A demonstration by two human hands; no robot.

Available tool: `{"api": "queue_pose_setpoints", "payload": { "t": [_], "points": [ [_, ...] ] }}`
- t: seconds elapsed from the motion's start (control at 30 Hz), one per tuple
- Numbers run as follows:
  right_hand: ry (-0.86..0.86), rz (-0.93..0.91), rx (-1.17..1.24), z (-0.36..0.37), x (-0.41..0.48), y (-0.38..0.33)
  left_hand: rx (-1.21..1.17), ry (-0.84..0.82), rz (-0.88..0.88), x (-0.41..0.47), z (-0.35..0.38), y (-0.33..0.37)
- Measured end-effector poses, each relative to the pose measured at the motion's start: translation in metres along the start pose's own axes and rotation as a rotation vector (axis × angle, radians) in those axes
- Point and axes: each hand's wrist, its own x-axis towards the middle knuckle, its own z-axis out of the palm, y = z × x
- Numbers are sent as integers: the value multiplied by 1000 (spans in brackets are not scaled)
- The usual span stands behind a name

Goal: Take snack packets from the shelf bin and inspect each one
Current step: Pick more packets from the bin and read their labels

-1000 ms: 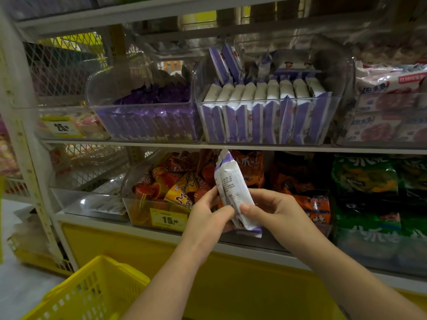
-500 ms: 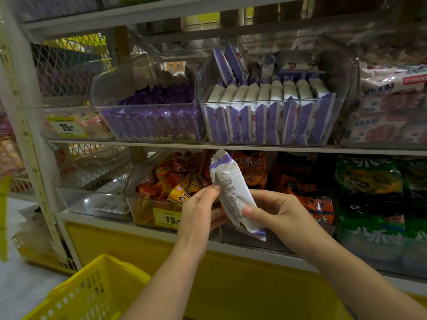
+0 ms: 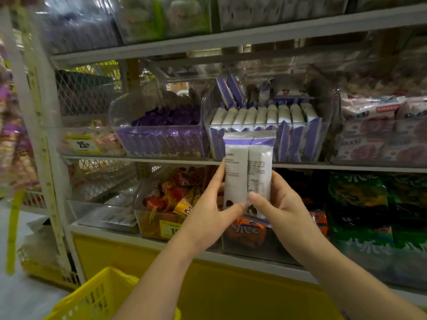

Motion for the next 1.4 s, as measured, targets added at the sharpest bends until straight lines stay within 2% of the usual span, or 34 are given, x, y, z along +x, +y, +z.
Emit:
{"api": "queue_pose_setpoints", "payload": {
  "t": [0.1, 0.23, 0.33, 0.5, 0.6, 0.77, 1.0, 1.1, 1.3, 1.4],
  "points": [
    [134, -32, -17, 0, 10, -19, -42, 106, 74, 4, -7, 20],
    [186, -72, -30, -5, 40, -54, -15, 153, 177, 22, -12, 58],
    [131, -33, -69, -14, 69, -75, 102, 197, 224, 39, -17, 83],
    [-35, 34, -378, -37, 114, -105, 339, 325, 240, 84, -28, 111],
    [-121, -16, -653, -53, 141, -113, 435, 314, 250, 119, -29, 123],
    [-67, -152, -868, -71, 187, -116, 574, 322, 291, 182, -34, 132],
    [-50, -150, -1282, -78, 244, -97, 1036, 333, 252, 237, -49, 118],
    [-64, -104, -1360, -78, 259, -87, 1106, 325, 267, 253, -55, 109],
    [-103, -90, -1395, -76, 290, -79, 1059, 303, 397, 268, -72, 95],
    [-154, -80, -1371, -75, 305, -77, 1101, 279, 354, 271, -85, 87]
  ]
}}
